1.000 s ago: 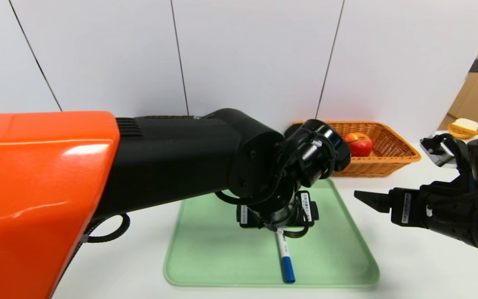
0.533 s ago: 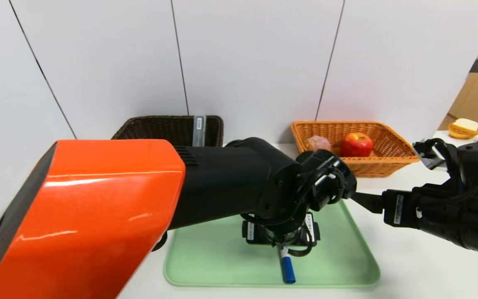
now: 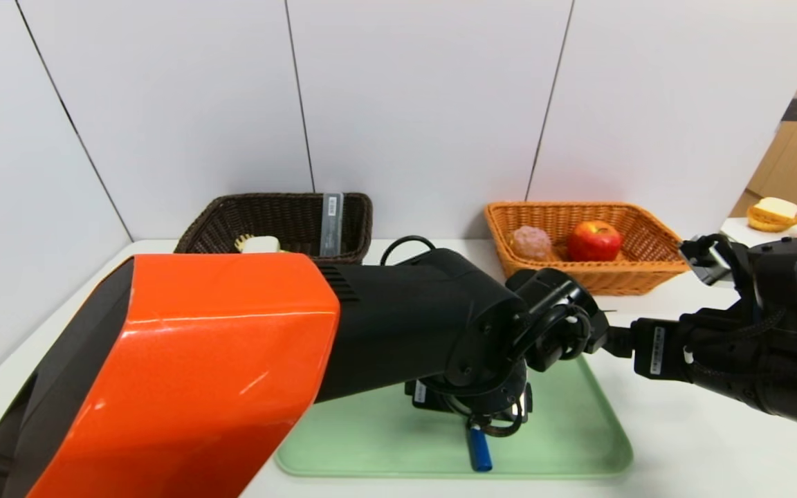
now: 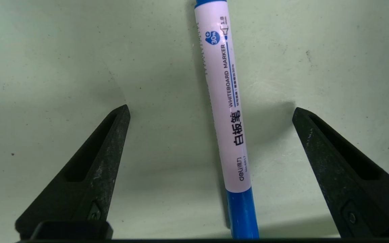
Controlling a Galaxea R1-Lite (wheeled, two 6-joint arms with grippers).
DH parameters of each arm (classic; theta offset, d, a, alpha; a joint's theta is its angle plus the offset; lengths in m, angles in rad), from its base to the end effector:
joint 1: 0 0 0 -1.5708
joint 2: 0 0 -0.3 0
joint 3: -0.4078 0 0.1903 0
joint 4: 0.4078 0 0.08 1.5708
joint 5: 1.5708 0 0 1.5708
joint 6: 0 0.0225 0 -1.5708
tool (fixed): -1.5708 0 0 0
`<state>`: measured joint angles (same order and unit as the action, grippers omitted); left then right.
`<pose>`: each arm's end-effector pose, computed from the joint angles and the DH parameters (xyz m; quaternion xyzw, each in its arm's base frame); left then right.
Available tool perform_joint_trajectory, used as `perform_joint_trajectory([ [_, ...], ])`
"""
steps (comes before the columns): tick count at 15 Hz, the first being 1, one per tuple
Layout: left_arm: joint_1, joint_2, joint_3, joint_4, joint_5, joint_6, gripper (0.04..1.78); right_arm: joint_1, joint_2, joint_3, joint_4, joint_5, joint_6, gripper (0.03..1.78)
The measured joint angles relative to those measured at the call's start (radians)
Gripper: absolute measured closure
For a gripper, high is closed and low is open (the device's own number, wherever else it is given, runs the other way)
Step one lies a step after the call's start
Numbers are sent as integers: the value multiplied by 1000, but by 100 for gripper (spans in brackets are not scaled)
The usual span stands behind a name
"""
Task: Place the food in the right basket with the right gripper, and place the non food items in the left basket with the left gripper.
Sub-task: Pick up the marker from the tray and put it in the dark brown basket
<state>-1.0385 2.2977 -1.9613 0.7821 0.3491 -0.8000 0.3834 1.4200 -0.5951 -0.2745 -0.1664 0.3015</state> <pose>0.2266 -0.3695 0.1468 0.0018 0.4872 -0.1050 0.8669 0.2017 0.0774 0.1661 0.0708 0.2742 0.0638 0.9569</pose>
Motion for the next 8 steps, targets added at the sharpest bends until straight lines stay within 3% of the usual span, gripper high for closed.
perform_joint_trajectory([
  [8, -1, 3, 1, 1, -3, 19, 16, 1, 9, -3, -1, 0, -4, 10],
])
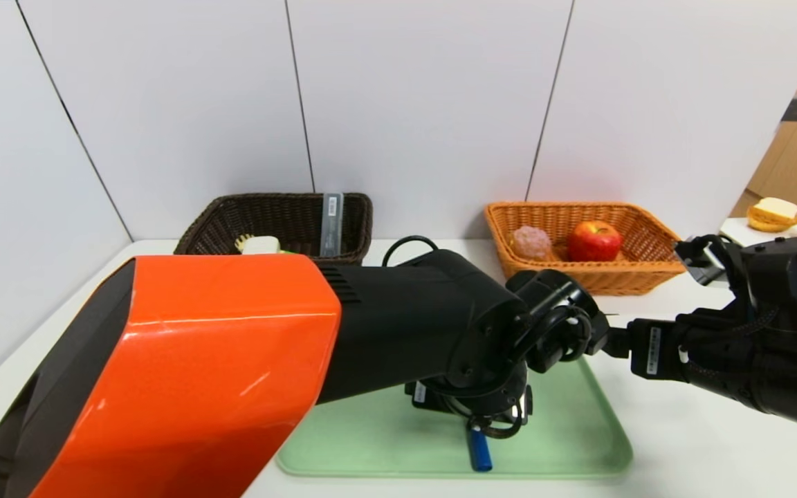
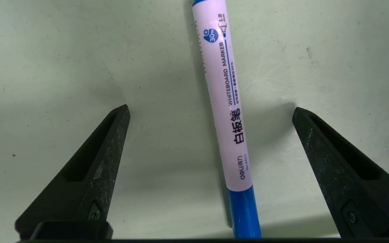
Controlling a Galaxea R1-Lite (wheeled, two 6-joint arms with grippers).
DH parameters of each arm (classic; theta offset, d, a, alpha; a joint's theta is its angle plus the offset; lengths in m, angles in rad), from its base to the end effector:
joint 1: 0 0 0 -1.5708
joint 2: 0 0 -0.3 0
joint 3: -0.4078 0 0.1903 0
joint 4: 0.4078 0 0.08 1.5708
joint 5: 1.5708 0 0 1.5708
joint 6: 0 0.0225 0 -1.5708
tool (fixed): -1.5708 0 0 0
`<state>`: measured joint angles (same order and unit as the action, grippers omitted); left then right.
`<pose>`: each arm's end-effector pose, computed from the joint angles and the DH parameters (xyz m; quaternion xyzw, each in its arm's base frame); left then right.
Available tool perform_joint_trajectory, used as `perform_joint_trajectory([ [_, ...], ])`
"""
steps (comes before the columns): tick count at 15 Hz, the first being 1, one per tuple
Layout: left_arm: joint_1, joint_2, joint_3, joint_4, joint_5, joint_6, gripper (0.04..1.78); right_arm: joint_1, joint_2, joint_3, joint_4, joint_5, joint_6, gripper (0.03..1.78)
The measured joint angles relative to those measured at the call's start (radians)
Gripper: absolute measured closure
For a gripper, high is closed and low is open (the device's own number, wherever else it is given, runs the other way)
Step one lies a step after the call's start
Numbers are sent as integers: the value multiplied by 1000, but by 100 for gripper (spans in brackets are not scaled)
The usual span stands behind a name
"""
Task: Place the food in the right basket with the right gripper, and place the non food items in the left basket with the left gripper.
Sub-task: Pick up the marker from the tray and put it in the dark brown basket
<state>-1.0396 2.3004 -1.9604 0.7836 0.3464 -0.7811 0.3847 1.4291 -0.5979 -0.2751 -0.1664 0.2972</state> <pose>0.2262 -0.3700 0.1453 0.0117 0.4884 -0.1098 0.8656 0.2034 0.0783 0.1649 0.0677 0.2767 0.0645 0.9564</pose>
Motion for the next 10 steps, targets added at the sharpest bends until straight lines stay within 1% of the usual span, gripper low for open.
perform_joint_trajectory([
  [1, -1, 1, 0, 1, 1, 7, 35, 0, 0, 0, 0, 0, -1, 10],
  [3, -3, 3, 0, -2, 0, 9, 65, 0, -1, 0, 0, 0, -1, 10],
  [5, -3, 3, 0, -2, 0, 10, 88, 0, -2, 0, -1, 0, -1, 10],
  [7, -5, 4, 0, -3, 0, 10, 103, 0, -3, 0, -1, 0, -1, 10],
  [9, -13, 4, 0, -4, -5, 20, 165, 0, -3, 1, -15, 0, -3, 10],
  [10, -18, 4, 0, -9, -5, 29, 165, 0, -3, 3, -21, -1, -4, 10],
])
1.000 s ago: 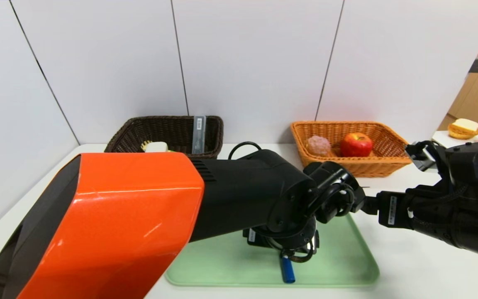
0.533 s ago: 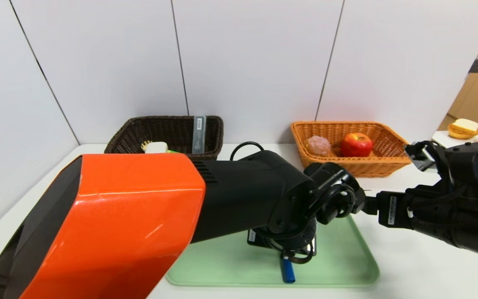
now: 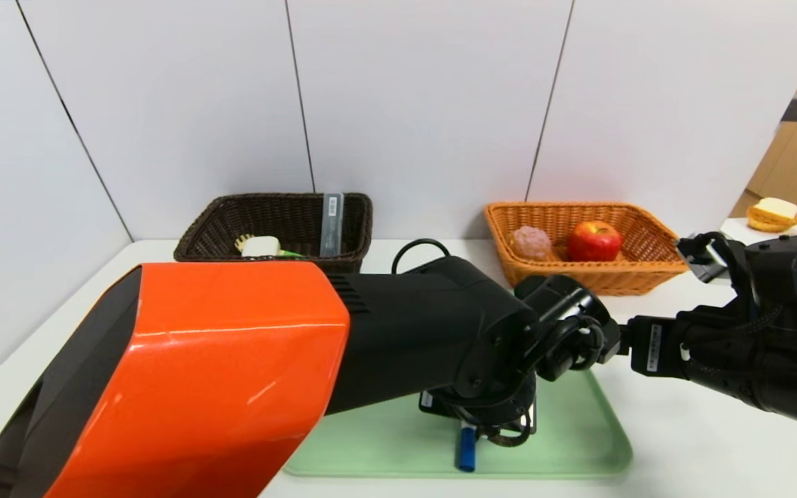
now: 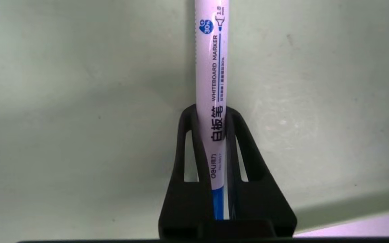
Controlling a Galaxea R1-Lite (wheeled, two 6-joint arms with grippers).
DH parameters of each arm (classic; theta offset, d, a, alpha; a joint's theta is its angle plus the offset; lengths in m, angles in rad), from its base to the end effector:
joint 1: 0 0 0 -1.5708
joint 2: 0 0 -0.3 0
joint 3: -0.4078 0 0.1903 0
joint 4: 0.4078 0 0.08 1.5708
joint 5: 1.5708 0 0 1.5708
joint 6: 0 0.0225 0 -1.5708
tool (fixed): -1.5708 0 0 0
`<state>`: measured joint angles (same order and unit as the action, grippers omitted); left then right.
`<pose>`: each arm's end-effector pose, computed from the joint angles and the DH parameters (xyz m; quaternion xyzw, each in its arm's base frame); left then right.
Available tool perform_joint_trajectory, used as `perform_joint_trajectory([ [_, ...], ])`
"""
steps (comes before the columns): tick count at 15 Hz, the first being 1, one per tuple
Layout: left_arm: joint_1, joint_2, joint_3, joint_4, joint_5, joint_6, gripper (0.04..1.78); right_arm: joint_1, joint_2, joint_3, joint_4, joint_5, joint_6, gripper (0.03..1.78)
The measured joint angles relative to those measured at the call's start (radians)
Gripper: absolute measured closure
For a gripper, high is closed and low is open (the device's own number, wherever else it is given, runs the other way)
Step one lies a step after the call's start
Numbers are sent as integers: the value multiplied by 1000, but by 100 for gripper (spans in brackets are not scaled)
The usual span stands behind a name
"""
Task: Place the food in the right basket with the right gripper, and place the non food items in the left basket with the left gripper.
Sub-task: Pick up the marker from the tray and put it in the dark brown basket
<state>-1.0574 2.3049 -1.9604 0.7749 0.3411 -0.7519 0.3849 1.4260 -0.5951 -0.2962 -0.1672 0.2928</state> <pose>0.2202 -0.3753 0.1437 0.0265 0.4870 -0.1271 0.8637 0.2036 0.0784 0.1667 0.0686 0.2667 0.0666 0.9590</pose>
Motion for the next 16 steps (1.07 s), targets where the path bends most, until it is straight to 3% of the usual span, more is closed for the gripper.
perform_joint_trajectory([
  [4, 7, -6, 2, -106, -4, 25, 165, 0, -7, 5, 1, -1, 1, 10],
  [7, 74, -47, 0, -189, -1, 24, 165, 0, -13, 6, 0, -1, 1, 10],
  [13, 388, -239, 0, -424, 0, 1, 165, 1, -14, 6, 0, -1, -1, 10],
  [16, 572, -293, 0, -444, -1, -18, 165, 1, -9, -1, 0, 0, -1, 10],
])
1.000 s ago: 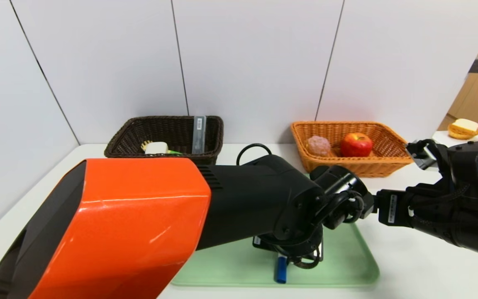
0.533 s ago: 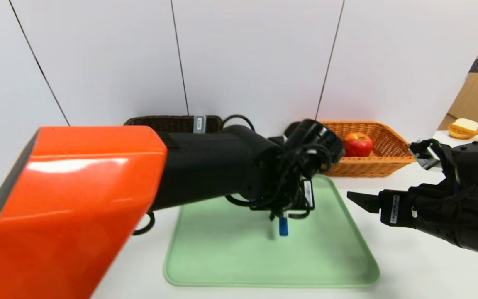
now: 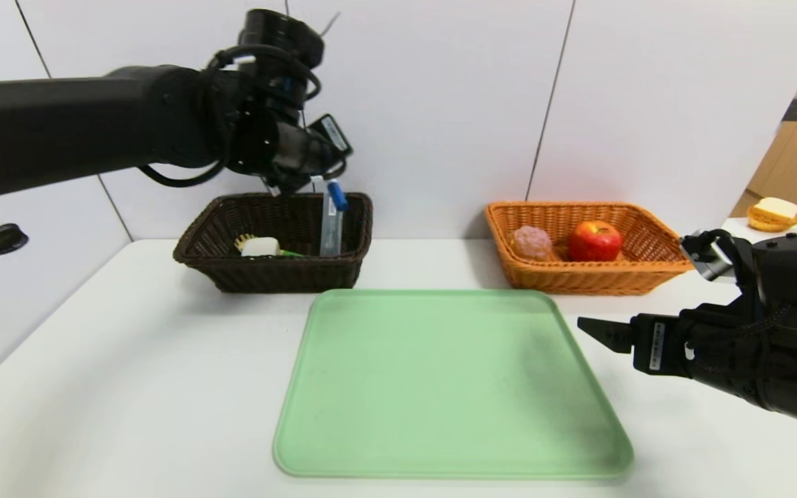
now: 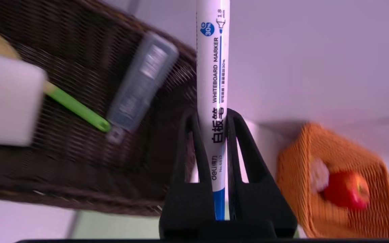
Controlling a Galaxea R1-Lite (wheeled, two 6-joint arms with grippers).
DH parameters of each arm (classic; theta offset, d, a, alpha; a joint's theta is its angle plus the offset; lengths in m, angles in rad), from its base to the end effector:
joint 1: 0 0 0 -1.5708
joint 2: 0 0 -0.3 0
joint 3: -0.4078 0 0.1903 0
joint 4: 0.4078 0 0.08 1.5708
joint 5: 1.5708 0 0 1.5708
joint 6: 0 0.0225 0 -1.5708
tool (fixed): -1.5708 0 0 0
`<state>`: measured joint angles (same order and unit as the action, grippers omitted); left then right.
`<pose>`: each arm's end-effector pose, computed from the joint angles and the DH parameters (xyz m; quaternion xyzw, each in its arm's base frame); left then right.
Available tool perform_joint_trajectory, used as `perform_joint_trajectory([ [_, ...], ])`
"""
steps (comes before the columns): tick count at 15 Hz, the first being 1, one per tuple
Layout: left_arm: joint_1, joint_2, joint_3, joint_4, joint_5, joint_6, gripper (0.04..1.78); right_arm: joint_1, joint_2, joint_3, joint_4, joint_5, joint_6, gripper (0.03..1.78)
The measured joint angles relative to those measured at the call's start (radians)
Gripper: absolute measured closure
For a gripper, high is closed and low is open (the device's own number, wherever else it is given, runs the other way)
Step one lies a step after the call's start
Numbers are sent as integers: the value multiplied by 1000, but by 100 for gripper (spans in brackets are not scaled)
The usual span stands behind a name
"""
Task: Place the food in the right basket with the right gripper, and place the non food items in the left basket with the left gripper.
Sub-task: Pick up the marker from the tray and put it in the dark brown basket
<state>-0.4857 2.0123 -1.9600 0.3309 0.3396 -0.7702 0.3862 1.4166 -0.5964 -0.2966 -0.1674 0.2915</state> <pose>0.3576 -0.1803 0.2996 -0.2970 0.1886 -0.0009 0.9361 0.2022 0.0782 0.1691 0.0695 0.2616 0.0682 0.9602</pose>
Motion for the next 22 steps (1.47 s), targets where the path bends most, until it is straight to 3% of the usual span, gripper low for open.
perform_joint_trajectory([
  [5, 210, 41, 11, 12, 4, 6, 165, -1, 9, -3, 0, -1, 1, 10],
  [10, 280, 148, 10, 3, 6, 14, 162, -3, 15, -21, 0, -1, 7, 10],
  [13, 289, 177, 7, 1, 6, 12, 112, -3, 16, -23, 0, -2, 1, 10],
  [15, 289, 181, 5, 1, 6, 14, 88, -3, 14, -23, 0, -2, -2, 10],
  [19, 286, 135, 6, 4, 3, 37, 58, -3, 6, -43, 0, -2, -4, 10],
  [22, 270, -3, 73, 0, -41, 166, 43, -3, -12, -98, -1, 1, -30, 10],
])
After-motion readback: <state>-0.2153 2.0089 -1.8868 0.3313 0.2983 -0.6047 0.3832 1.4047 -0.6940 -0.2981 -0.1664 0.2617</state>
